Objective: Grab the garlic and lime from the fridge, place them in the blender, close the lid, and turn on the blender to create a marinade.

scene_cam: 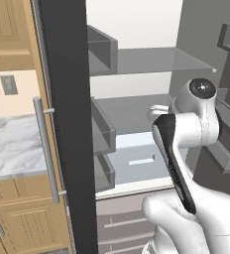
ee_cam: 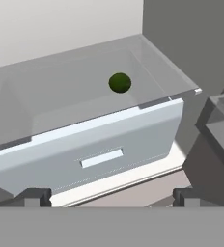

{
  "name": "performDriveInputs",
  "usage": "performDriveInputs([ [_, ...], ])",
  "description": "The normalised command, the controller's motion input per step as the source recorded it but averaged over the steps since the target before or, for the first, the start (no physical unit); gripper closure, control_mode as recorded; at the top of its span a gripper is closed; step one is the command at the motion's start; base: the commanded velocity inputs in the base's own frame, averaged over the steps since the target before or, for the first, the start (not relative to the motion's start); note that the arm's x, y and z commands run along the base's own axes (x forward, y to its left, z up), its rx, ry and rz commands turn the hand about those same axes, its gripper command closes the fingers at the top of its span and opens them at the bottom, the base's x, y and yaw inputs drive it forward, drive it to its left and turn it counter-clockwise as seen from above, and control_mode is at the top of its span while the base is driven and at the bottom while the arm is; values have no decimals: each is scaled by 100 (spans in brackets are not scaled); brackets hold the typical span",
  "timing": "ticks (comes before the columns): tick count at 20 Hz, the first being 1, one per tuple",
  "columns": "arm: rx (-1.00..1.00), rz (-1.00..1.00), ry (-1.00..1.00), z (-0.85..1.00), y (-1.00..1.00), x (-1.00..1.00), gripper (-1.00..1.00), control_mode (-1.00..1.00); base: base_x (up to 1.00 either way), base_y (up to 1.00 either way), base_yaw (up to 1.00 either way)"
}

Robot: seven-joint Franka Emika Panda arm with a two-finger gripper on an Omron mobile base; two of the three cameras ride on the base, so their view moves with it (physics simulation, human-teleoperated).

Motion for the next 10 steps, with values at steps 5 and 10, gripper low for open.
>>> performDriveInputs([
  [5,0,2,0,-3,-11,12,-100,-100,0,0,0],
  [10,0,0,1,-15,-13,57,-100,-100,0,0,0],
])
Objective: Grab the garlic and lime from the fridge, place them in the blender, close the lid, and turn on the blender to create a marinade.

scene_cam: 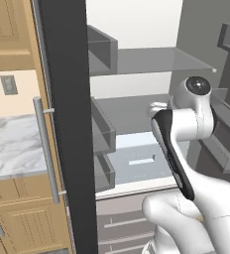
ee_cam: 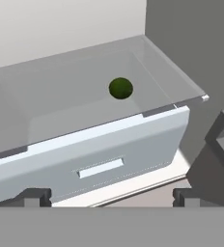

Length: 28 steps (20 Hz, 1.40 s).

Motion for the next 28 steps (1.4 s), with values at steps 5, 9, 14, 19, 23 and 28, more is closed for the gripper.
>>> performDriveInputs([
  [5,-4,0,2,-30,-15,80,-100,-100,0,0,0],
  [9,-5,0,12,-30,-28,74,-100,-100,0,0,0],
  [14,-2,-1,11,-17,-11,54,-100,-100,0,0,0],
  [19,0,0,2,-15,-23,21,-100,-100,0,0,0],
  [23,0,0,4,-52,-22,29,-100,-100,0,0,0],
  [28,0,0,0,-27,-3,36,-100,-100,0,0,0],
])
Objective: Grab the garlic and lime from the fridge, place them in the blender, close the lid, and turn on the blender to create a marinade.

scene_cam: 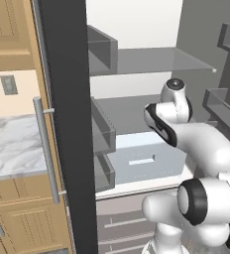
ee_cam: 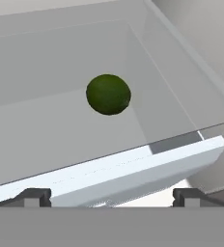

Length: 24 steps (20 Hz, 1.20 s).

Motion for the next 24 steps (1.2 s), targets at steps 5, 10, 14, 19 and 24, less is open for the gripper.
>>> performDriveInputs([
  [5,-1,0,0,-27,-2,45,-100,-100,0,0,0],
  [10,-1,0,0,-25,-8,45,-100,-100,0,0,0],
  [14,0,0,0,-23,-15,40,-100,-100,0,0,0],
  [19,-1,0,1,-10,-10,23,-100,-100,0,0,0],
  [24,0,0,0,-12,-3,33,-100,-100,0,0,0],
])
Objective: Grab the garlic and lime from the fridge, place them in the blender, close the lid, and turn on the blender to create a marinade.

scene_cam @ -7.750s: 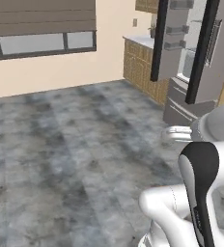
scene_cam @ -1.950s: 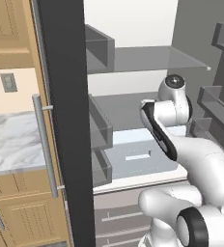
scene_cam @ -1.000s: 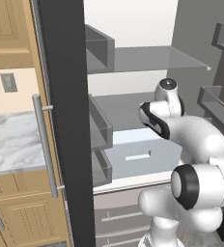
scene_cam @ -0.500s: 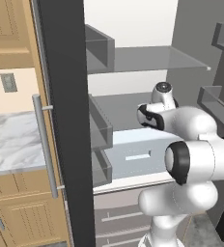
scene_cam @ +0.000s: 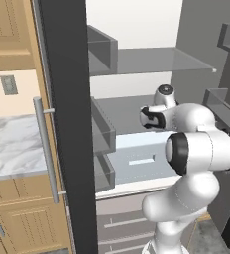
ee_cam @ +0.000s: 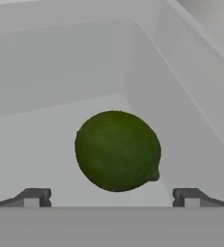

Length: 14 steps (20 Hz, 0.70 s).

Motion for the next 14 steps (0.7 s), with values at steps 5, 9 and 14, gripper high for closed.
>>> performDriveInputs([
  [5,0,0,0,-10,0,37,-100,-100,0,0,0],
  [9,-1,0,0,-22,-2,34,-100,-100,0,0,0],
  [14,-1,0,4,-30,-16,12,-100,-100,0,0,0],
])
